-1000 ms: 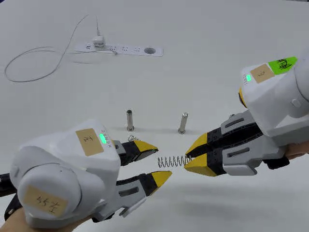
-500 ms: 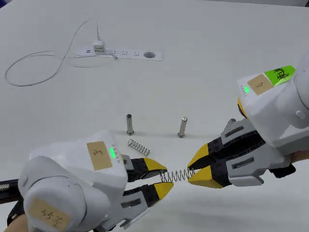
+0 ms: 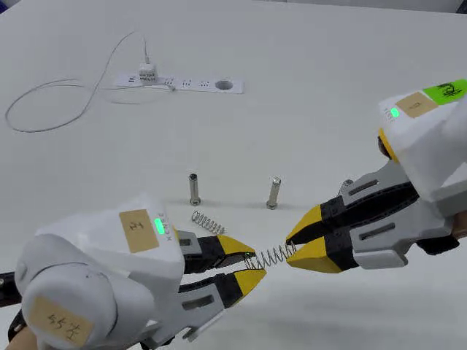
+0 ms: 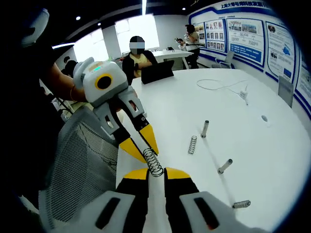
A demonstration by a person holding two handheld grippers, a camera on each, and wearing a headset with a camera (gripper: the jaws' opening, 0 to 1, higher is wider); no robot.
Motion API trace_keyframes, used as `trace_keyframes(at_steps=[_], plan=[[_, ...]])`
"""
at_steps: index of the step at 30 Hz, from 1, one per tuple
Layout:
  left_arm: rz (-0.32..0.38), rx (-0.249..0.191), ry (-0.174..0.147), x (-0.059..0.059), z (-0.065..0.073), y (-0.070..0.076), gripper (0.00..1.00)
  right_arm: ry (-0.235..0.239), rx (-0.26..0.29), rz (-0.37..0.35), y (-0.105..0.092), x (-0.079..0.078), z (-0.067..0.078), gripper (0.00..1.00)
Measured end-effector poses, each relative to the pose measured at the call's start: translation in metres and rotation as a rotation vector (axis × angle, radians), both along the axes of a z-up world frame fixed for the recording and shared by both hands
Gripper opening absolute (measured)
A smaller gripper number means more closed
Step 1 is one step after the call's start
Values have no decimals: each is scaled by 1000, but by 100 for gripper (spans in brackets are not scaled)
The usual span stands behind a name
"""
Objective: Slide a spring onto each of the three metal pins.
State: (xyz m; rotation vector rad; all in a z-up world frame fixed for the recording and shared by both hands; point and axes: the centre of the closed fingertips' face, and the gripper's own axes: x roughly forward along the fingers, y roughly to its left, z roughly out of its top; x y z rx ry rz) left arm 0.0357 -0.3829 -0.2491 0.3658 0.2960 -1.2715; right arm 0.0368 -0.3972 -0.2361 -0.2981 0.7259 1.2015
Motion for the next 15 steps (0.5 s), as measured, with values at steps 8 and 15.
trace_keyframes(at_steps=[8,15], plan=[[58,-77,6,7,11,3,9,41,102,-112,-2,11,11,19],[157,-167,47,19,19,11,9,92,231,-218,2,20,25,21]])
